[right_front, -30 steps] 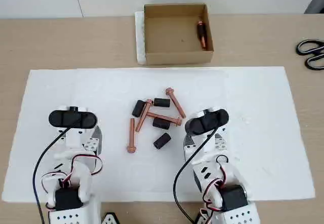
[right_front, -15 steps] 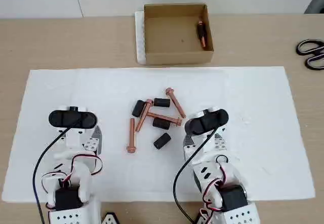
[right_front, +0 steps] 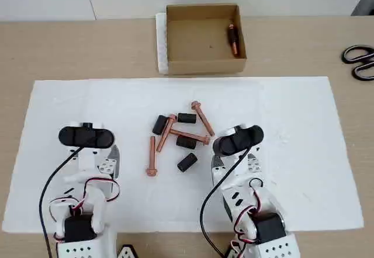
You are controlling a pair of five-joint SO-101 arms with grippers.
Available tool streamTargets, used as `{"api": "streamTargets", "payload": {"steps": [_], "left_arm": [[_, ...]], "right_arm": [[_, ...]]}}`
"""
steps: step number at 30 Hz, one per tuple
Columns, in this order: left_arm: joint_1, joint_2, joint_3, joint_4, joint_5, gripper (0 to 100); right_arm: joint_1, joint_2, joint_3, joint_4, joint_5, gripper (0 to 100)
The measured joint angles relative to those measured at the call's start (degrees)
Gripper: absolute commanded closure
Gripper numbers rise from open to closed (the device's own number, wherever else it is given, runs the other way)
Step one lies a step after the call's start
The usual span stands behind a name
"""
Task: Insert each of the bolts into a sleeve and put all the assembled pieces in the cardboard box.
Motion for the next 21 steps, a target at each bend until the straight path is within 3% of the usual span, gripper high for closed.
{"api": "streamTargets", "payload": {"steps": [3,8,16,21], "left_arm": [[-0.53,0.00,0.00,0.26,0.00,83],[-3.52,0.00,-7.03,8.70,-0.35,83],[-15.38,0.00,-16.70,10.29,-8.44,83],[-17.05,0.00,-19.34,10.29,-8.79,83]], "right_arm": [[3.52,0.00,-0.79,-0.35,3.60,77.7],[10.81,0.97,-8.62,0.53,13.27,77.7],[15.03,11.25,-23.47,2.64,14.59,77.7],[14.86,24.62,-37.01,8.97,14.59,77.7]]}}
